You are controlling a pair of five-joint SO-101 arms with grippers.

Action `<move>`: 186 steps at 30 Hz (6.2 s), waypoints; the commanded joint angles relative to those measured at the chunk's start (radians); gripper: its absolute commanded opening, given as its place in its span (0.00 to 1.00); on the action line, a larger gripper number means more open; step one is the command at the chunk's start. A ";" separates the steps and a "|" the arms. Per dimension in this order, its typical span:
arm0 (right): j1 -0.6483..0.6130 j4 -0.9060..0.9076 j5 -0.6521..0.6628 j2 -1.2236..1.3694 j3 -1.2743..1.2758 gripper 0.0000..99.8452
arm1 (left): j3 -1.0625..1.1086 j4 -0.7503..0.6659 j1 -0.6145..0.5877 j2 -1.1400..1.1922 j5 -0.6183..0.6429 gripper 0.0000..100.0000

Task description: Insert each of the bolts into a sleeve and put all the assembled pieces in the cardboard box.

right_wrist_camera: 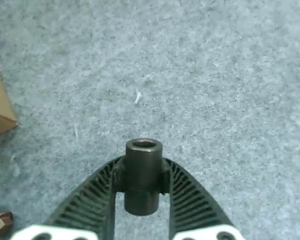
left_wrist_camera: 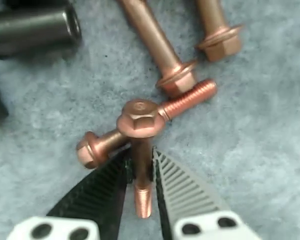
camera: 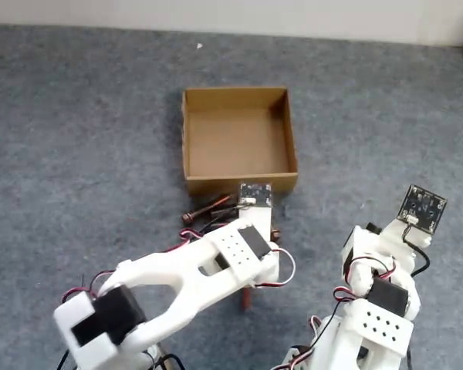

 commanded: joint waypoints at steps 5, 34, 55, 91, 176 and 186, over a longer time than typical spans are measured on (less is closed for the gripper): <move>-0.007 -0.028 0.000 -0.025 -0.010 0.00 | 0.074 0.058 -0.120 -0.412 -0.195 0.00; -0.757 0.289 0.097 -0.028 -0.427 0.01 | 0.321 0.057 -0.506 -1.521 -0.535 0.01; -1.036 0.131 0.150 -0.562 -0.062 0.01 | 0.323 -0.029 -0.498 -1.692 -0.420 0.01; -1.127 0.085 0.264 -0.578 -0.027 0.01 | 0.598 -0.215 -0.289 -1.693 -0.404 0.01; -0.786 0.097 0.201 -0.576 -0.022 0.01 | 0.615 0.144 -0.423 -1.801 -0.433 0.02; -0.711 0.147 0.170 -0.568 -0.022 0.01 | 0.794 0.158 -0.773 -1.801 -0.730 0.01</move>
